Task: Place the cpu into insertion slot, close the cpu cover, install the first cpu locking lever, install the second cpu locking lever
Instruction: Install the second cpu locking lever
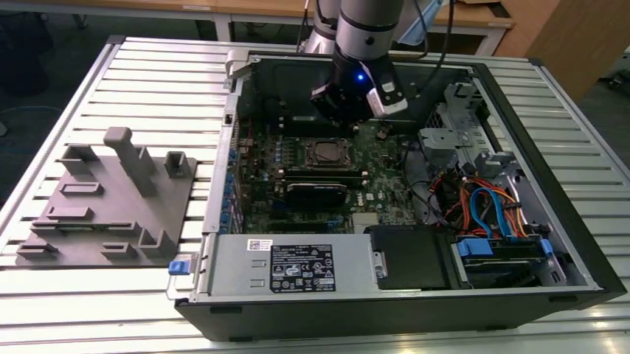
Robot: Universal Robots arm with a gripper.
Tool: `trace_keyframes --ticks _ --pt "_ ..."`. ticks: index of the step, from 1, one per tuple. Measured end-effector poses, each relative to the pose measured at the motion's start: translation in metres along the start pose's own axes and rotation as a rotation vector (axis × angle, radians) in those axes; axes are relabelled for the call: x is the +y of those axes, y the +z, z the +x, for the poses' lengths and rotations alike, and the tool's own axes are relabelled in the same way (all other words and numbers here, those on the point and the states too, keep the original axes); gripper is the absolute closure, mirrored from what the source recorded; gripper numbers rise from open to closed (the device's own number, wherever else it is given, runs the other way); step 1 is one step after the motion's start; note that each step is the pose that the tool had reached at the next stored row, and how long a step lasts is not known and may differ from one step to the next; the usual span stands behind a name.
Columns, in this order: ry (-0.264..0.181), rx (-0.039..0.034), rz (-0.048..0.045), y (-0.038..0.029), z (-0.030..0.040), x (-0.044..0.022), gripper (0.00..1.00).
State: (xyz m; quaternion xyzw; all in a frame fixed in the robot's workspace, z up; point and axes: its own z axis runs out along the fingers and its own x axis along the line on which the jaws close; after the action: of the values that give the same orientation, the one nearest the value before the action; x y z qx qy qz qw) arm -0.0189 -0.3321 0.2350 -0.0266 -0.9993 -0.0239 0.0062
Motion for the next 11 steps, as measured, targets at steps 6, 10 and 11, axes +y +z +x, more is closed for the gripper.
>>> trace_keyframes --ticks 6,10,11 --pt "0.000 0.0000 0.0000 -0.0003 -0.0003 -0.0057 0.90" --pt "-0.007 0.0003 -0.0001 -0.0003 -0.0004 -0.0088 0.90" --pt "-0.015 0.0007 0.0002 -0.0004 -0.0004 -0.0089 0.90"
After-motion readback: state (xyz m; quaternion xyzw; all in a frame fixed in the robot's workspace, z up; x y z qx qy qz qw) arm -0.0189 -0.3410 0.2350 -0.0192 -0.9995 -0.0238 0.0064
